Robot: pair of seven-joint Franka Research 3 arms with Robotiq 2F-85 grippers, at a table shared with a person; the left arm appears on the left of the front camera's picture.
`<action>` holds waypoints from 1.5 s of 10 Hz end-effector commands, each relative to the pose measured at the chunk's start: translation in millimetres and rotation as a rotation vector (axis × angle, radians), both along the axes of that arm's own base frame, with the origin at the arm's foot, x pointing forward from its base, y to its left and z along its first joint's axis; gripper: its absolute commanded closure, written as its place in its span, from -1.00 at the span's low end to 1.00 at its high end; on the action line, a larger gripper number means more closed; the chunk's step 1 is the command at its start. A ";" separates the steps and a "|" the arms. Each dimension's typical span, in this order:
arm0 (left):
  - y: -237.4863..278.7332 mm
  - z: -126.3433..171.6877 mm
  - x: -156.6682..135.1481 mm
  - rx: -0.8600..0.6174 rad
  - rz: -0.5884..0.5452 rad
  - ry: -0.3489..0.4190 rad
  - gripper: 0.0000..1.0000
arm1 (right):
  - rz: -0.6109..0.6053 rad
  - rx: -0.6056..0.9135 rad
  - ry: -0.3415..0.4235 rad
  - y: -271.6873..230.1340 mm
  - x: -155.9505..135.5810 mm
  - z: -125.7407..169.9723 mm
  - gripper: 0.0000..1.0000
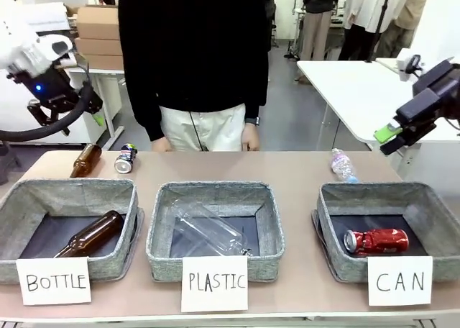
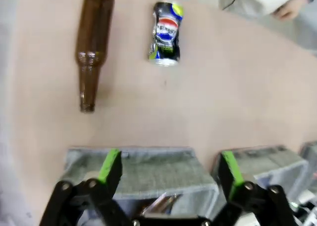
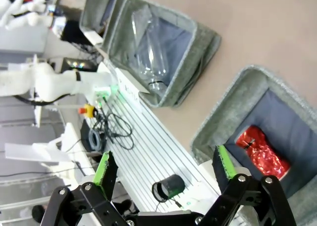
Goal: Sort the can waste into the basket.
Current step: Pick up the can waste from the table and place it in the right Fabric basket.
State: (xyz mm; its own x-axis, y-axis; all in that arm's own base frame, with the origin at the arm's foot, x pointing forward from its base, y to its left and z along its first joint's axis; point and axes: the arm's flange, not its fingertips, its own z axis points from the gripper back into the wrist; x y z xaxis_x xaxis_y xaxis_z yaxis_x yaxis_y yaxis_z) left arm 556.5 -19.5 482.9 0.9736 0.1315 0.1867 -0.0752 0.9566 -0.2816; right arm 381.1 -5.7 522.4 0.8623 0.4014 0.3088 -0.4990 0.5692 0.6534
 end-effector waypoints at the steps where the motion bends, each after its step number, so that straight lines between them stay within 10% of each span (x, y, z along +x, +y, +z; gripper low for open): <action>1: -7.4 9.4 24.3 -0.200 0.007 0.075 -1.00 | -0.013 -0.016 0.008 -0.6 -0.4 3.6 -1.00; 4: 0.0 0.0 0.0 0.000 0.000 0.000 -1.00 | -0.013 -0.016 0.008 -0.6 -0.4 3.6 -1.00; 11: -29.1 -125.4 167.0 0.019 0.145 0.057 -1.00 | -0.013 -0.016 0.008 -0.6 -0.4 3.6 -1.00; 15: -40.2 -152.3 183.8 0.071 0.147 0.129 -1.00 | -0.013 -0.016 0.008 -0.6 -0.4 3.6 -1.00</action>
